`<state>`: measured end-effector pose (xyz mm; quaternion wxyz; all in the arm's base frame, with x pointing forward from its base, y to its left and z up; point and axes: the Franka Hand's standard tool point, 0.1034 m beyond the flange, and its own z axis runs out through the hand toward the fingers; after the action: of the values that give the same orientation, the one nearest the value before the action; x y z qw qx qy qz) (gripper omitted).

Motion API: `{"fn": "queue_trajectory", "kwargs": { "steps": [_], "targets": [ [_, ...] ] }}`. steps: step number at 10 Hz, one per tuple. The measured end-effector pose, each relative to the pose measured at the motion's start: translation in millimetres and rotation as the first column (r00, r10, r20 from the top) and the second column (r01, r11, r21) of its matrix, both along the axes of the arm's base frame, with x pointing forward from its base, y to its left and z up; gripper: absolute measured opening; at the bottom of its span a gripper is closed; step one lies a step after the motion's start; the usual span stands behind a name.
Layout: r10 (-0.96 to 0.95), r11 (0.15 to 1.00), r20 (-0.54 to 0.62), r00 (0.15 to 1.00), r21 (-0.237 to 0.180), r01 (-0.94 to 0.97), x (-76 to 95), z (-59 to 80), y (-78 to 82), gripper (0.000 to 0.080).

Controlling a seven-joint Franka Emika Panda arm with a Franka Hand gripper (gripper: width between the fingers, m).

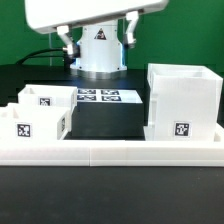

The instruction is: Assemble drawer

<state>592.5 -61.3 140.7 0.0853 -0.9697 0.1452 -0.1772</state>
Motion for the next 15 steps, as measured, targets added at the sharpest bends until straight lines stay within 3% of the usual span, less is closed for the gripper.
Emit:
{"fn": "queue_trajectory", "kwargs": {
  "steps": [3, 4, 5, 7, 9, 13, 15],
  "targets": [
    [0.167, 0.983, 0.002, 0.986, -0.078, -0.167, -0.2, -0.6, -0.7, 0.0648],
    [0.092, 0.996, -0.053, 0.994, 0.0, -0.092, -3.8, -0.2, 7.5, 0.0649],
    [0.081, 0.996, -0.098, 0.992, 0.037, -0.078, -7.1, -2.3, 3.4, 0.0649],
    [0.033, 0.995, -0.178, 0.984, 0.095, -0.016, -12.7, -15.7, -9.8, 0.0649],
    [0.022, 0.994, -0.196, 0.98, 0.108, -0.001, -16.5, -25.9, -16.7, 0.0649],
    [0.029, 0.995, -0.197, 0.98, 0.104, -0.009, -16.4, -26.1, -15.6, 0.0649],
    [0.108, 0.994, -0.215, 0.971, 0.018, -0.107, -16.6, -33.0, -18.7, 0.0649]
  ]
}}
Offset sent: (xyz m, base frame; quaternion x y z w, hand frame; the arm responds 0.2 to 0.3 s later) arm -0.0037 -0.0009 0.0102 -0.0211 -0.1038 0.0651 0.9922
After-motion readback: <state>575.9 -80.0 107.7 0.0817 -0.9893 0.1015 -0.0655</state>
